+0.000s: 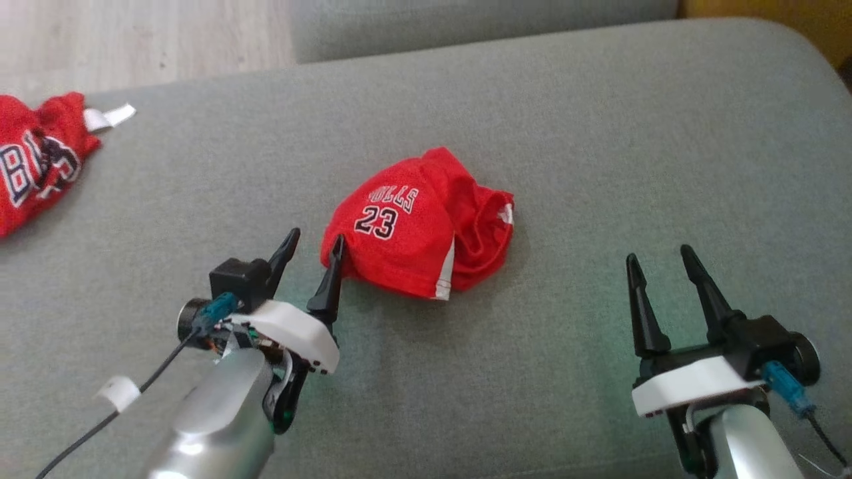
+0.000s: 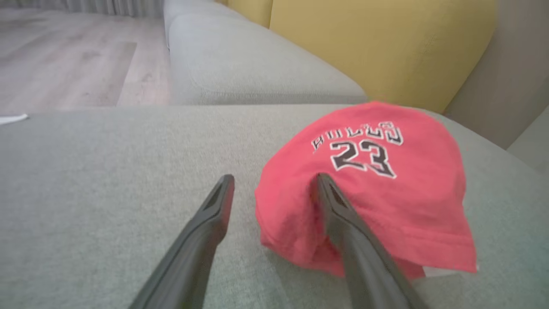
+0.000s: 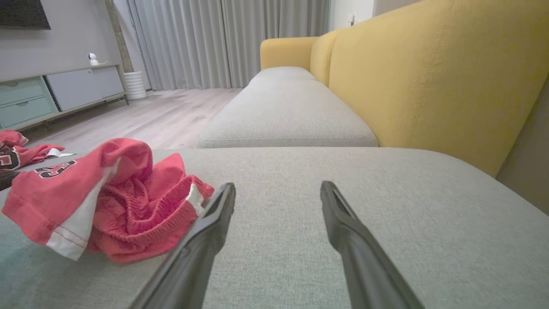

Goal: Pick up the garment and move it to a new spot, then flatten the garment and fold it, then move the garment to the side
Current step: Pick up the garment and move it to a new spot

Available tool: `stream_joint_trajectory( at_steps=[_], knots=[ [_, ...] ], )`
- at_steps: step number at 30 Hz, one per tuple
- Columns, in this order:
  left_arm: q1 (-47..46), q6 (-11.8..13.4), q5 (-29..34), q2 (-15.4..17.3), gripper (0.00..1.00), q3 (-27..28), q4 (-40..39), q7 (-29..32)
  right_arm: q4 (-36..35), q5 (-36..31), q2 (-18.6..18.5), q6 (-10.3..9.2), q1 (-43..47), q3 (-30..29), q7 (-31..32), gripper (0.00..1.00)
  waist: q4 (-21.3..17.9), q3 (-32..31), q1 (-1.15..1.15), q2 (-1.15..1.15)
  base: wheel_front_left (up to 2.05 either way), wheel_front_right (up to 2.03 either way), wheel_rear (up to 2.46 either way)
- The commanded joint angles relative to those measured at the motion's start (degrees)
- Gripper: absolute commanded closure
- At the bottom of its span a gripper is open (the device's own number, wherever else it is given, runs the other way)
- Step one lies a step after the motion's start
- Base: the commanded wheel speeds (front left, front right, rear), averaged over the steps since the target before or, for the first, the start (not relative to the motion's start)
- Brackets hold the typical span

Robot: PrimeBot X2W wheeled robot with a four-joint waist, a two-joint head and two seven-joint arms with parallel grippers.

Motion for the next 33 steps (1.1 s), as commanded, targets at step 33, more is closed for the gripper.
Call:
stream_joint_trajectory(
  at_steps=[33],
  knots=[
    [34.2, 8.0, 12.9, 1.0, 0.00, 21.9, -30.0, -0.7, -1.8, 1.1, -0.3, 0.23, 8.0, -1.2, -0.6, 0.00, 5.4, -12.5, 0.00, 0.00, 0.00, 0.00, 0.00]
  ],
)
